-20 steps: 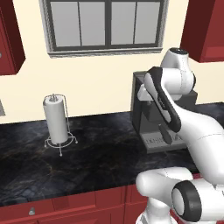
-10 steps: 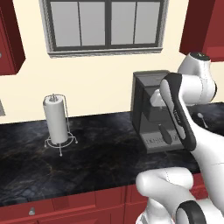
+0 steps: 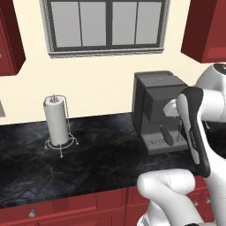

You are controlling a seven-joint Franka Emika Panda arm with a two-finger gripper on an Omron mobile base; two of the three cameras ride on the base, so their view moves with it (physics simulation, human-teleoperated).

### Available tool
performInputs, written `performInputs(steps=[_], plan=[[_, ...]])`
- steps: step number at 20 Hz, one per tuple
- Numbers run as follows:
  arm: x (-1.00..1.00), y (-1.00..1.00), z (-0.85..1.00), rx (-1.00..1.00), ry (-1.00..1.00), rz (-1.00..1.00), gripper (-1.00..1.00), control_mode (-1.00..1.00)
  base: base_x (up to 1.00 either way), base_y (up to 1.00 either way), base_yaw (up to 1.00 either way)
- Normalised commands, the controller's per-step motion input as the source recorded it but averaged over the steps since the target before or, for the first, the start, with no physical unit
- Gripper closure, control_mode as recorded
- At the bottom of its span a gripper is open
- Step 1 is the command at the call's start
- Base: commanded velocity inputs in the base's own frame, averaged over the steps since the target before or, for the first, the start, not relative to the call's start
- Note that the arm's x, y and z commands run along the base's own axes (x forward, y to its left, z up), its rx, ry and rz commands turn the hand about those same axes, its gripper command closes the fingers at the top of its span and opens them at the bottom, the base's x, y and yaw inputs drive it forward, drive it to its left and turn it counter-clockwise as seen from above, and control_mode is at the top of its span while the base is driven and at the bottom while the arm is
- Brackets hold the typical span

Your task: Close all open cabinet doors.

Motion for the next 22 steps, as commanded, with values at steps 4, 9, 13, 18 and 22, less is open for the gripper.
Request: performInputs(steps=[4,9,13,18,22], plan=[[-0.48,-0.03,0.00,0.00,-0.11,0.00,-1.00,-1.00,0.00,0.00,0.00],[-0.53,0.00,0.00,0.00,-0.20,0.00,-1.00,-1.00,0.00,0.00,0.00],[-0.46,0.00,0.00,0.00,-0.17,0.00,-1.00,-1.00,0.00,0.00,0.00],[-0.40,0.00,0.00,0.00,-0.12,0.00,-1.00,-1.00,0.00,0.00,0.00],[-0.27,0.00,0.00,0.00,-0.05,0.00,-1.00,-1.00,0.00,0.00,0.00]])
